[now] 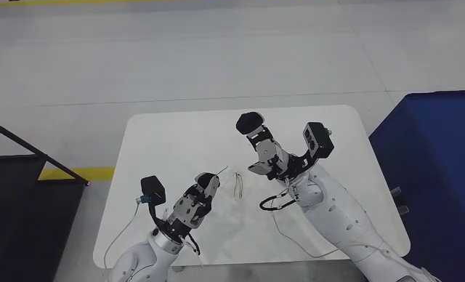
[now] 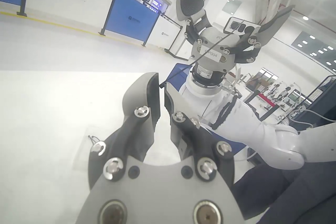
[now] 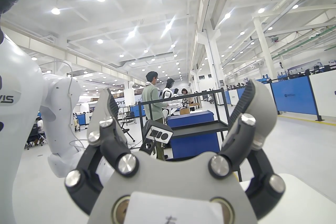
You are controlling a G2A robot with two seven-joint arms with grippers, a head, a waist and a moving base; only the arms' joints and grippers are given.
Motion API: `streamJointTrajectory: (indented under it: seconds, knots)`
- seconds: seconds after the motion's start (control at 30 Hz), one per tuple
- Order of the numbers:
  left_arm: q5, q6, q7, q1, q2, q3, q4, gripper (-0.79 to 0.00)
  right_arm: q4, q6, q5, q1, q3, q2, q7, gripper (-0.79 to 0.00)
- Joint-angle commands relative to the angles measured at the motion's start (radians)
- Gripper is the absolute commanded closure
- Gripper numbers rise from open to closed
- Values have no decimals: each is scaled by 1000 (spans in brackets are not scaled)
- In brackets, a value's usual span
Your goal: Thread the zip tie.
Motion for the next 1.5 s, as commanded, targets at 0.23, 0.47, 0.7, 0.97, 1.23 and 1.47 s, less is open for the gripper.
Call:
streamJointTrajectory:
  seconds: [0.23, 0.47, 0.7, 0.97, 1.23, 1.47]
  knots:
    - [0, 0, 0, 0, 0, 0, 0, 0, 0, 0, 0, 0, 0, 0, 0, -785]
    - [43, 26, 27, -7, -1, -7, -10, 0, 10, 12, 53, -8, -5, 5, 118, -785]
    - [298, 152, 274, 22, -9, -4, -36, 0, -6, 168, 472, 2, 20, 53, 664, -785]
    - [406, 244, 411, 43, -16, 2, -21, 0, -98, 541, 877, -22, 155, 107, 1074, -785]
    - [577, 314, 463, 30, -13, -24, -41, 0, -122, 751, 1035, -12, 134, 105, 1226, -785]
    - [1061, 791, 632, 13, -27, -28, 26, 0, -93, 1229, 1249, 44, 205, 128, 1545, -785]
